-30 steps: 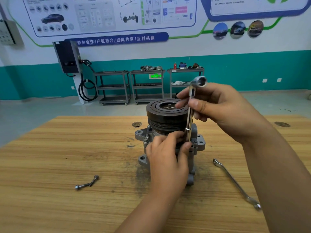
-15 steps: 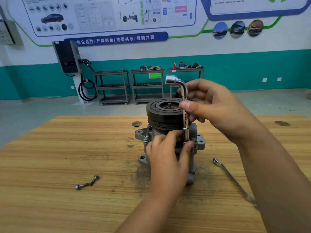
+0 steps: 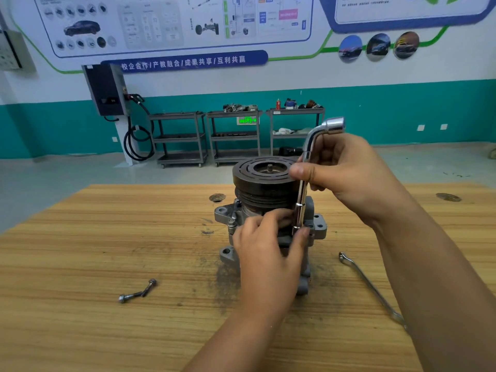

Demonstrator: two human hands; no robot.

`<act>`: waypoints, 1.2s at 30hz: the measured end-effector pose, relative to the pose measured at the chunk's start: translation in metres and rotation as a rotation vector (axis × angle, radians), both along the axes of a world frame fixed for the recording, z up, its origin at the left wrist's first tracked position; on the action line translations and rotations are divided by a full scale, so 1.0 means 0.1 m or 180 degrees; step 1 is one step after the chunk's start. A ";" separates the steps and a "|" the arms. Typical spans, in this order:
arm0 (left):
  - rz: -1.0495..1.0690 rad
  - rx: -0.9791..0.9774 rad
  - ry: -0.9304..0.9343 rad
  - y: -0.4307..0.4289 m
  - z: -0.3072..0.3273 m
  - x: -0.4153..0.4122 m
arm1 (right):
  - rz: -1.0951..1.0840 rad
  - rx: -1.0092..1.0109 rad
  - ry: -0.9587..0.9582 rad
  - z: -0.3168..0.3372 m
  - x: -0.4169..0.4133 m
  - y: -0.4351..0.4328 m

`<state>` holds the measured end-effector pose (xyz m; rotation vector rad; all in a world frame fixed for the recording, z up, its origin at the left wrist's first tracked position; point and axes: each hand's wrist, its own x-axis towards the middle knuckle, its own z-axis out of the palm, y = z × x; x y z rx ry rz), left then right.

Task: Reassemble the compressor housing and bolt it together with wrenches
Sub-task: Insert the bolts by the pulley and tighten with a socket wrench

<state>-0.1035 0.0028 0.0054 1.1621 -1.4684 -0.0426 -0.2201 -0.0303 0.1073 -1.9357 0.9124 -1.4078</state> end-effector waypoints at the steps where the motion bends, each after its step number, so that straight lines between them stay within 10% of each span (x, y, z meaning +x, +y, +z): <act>1: 0.0012 0.0065 -0.0010 0.00 -0.01 0.00 | 0.0067 0.0008 -0.0043 0.00 0.01 0.01; 26: -0.0060 -0.0361 -0.0050 0.01 0.04 0.02 | 0.0882 -0.0004 0.0280 0.06 -0.10 0.06; 36: -0.0038 -0.0241 -0.0241 0.00 0.06 0.01 | 0.0016 -0.0085 -0.0088 0.00 0.05 0.01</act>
